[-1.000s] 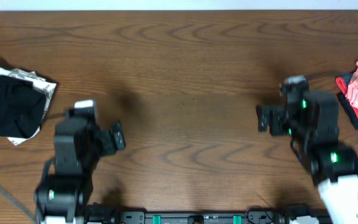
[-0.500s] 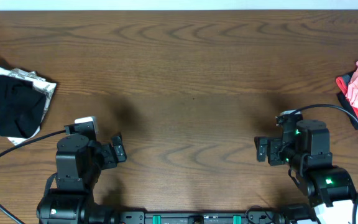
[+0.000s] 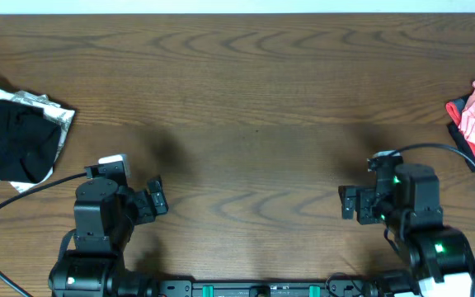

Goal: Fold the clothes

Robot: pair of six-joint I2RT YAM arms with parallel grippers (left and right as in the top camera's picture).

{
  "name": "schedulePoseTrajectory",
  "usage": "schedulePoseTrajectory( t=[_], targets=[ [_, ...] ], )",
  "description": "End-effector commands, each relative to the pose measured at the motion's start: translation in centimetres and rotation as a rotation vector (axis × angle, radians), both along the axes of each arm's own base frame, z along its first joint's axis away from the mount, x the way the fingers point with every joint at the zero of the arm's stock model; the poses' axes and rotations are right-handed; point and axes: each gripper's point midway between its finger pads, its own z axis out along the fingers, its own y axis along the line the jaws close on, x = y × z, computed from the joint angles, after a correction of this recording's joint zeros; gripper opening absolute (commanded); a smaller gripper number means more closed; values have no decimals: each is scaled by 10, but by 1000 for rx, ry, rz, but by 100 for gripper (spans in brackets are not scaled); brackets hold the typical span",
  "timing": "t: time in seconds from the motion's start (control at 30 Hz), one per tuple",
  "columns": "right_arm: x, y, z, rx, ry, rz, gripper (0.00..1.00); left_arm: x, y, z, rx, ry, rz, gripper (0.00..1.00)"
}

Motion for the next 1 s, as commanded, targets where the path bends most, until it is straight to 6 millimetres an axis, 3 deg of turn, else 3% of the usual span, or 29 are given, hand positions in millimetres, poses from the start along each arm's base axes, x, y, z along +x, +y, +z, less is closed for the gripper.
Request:
schedulePoseTrajectory(
  t=[0.0, 0.37, 0.57, 0.73, 0.97],
  targets=[
    [-4, 1, 17, 21, -90, 0, 99, -1, 1, -2, 0, 6, 5, 98],
    [-31, -8, 81, 53, -446, -22, 99, -1, 1, -2, 0, 6, 5, 98],
    [-49, -20, 88, 36, -588, -68, 99, -1, 1, -2, 0, 6, 5, 98],
    [-33, -21, 74, 24, -604, -81, 99, -1, 1, -2, 0, 6, 5, 98],
    [11, -18, 73, -24, -824, -48, 99, -1, 1, -2, 0, 6, 5, 98]
  ],
)
